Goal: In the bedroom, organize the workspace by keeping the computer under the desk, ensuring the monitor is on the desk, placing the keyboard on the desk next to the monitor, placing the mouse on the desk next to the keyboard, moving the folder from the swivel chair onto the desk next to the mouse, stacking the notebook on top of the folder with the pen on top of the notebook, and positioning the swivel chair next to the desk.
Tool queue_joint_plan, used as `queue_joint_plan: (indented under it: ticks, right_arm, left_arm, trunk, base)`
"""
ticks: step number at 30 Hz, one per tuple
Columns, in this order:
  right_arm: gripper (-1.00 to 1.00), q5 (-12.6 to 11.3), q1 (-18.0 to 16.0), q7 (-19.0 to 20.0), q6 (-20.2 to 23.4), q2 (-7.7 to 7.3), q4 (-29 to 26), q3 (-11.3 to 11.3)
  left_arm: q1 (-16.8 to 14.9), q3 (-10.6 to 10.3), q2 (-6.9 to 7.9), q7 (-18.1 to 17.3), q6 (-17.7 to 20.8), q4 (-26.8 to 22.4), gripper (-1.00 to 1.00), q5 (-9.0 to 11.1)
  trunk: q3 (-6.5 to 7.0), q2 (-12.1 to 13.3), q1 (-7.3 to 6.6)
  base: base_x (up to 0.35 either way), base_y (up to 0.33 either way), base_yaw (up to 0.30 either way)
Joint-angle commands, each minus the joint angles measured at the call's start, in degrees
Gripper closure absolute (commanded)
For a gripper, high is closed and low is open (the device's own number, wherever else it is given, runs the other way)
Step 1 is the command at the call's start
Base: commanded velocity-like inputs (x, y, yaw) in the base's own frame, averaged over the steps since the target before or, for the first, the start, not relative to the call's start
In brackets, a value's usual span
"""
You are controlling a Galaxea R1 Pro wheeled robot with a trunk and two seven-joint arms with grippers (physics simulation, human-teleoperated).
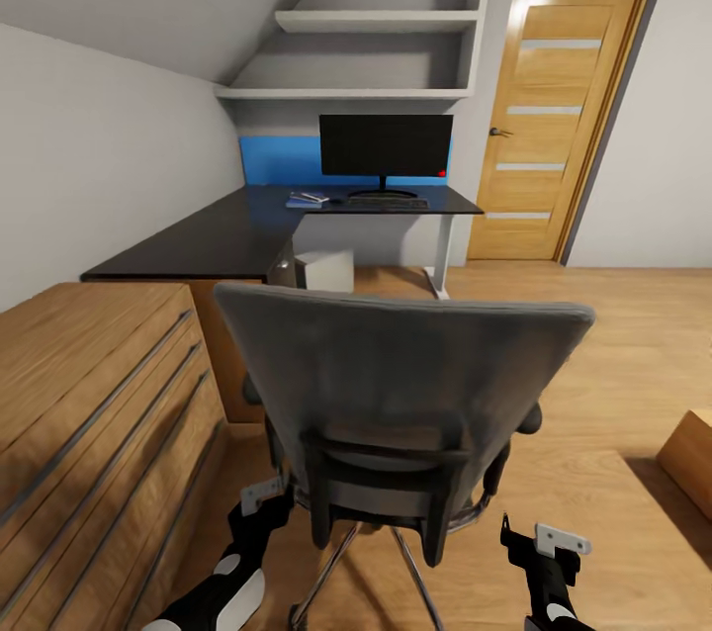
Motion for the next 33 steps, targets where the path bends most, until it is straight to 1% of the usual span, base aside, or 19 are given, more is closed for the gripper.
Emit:
queue_joint_plan:
  ticks: [1, 9, 18, 21, 33]
  right_arm:
    - [-1.0, -0.1, -0.01, -0.45, 0.02, -0.01, -0.05, 0.49]
    - [-1.0, -0.1, -0.01, -0.45, 0.02, -0.01, -0.05, 0.51]
    - [-1.0, -0.1, -0.01, -0.45, 0.03, 0.0, 0.28, 0.54]
    - [-1.0, -0.1, -0.01, -0.45, 0.03, 0.0, 0.29, 0.55]
    - [-1.0, -0.02, -0.01, -0.36, 0.03, 0.0, 0.3, 0.64]
  left_arm:
    - [-0.05, -0.49, 0.03, 0.46, -0.23, 0.0, -1.0, 0.25]
    - [-0.05, -0.54, -0.09, 0.5, -0.23, 0.0, -1.0, 0.05]
    - [-0.05, -0.58, -0.09, 0.46, -0.23, 0.0, -1.0, 0.0]
    - [-0.05, -0.58, -0.06, 0.51, -0.23, 0.0, -1.0, 0.05]
    - [-0.05, -0.59, -0.16, 0.65, -0.21, 0.0, -1.0, 0.08]
  trunk:
    - [-0.05, -0.02, -0.03]
    - [-0.05, -0.02, -0.03]
    - [-0.05, -0.02, -0.03]
    - [-0.05, -0.02, -0.03]
    - [-0.05, -0.02, -0.03]
  base:
    - [-0.109, 0.0, 0.0]
    - [-0.052, 0.0, 0.0]
    - [-0.293, 0.0, 0.0]
    - [-0.174, 0.0, 0.0]
    - [-0.023, 0.0, 0.0]
